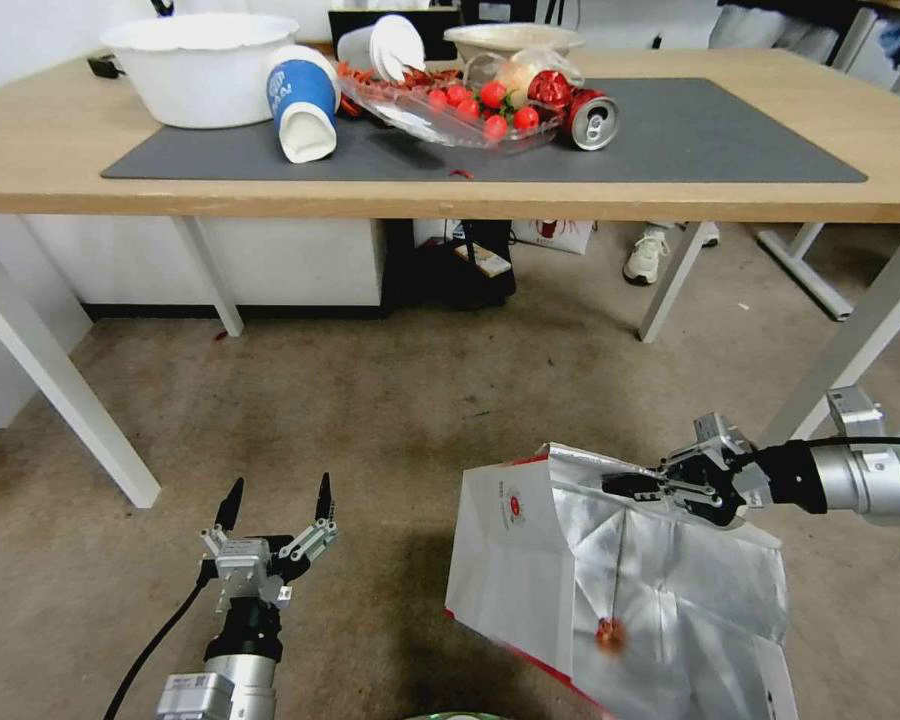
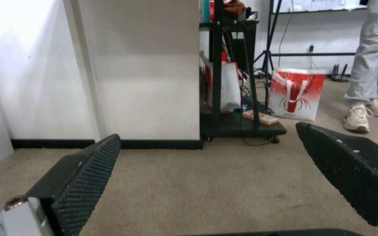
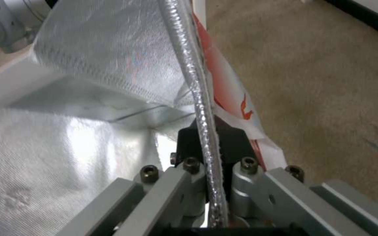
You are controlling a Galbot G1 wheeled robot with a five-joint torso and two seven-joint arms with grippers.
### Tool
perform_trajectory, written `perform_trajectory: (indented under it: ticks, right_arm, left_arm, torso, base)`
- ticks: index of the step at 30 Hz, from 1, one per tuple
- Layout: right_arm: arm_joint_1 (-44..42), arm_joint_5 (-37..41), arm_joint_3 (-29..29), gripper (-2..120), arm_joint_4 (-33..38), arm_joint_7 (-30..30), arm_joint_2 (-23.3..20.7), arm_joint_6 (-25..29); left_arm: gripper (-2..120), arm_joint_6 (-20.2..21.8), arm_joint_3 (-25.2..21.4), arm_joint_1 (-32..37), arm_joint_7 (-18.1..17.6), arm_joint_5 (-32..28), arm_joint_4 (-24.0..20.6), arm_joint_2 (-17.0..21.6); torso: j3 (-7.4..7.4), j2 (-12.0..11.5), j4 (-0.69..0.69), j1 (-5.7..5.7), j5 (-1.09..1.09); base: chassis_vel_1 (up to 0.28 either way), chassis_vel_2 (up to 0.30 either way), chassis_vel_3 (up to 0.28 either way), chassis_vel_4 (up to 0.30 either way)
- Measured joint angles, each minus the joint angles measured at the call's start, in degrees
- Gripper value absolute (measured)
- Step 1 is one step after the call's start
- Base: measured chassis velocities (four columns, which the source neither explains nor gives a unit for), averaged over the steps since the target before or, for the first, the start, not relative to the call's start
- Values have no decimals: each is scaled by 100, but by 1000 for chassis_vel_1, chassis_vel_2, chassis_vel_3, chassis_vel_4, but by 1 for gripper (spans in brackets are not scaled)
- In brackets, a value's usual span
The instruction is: Pick up the food delivery bag from the floor and place it on the table.
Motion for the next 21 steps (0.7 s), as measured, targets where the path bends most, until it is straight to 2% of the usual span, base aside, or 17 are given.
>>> perform_trajectory:
  ticks: [9, 21]
  right_arm:
    - [-8, -27, -9, 0, 1, -61, 44, 0]
    - [-38, -15, 5, 0, 4, -84, -3, 0]
  left_arm:
    - [100, 160, 16, -50, 39, -7, -37, 2]
    - [100, -109, 56, -60, 80, -63, 17, 10]
  torso:
    - [0, 0, 0, 0, 0]
    - [0, 0, 0, 0, 0]
  base:
    - [0, 0, 0, 0]
    - [0, 0, 0, 0]
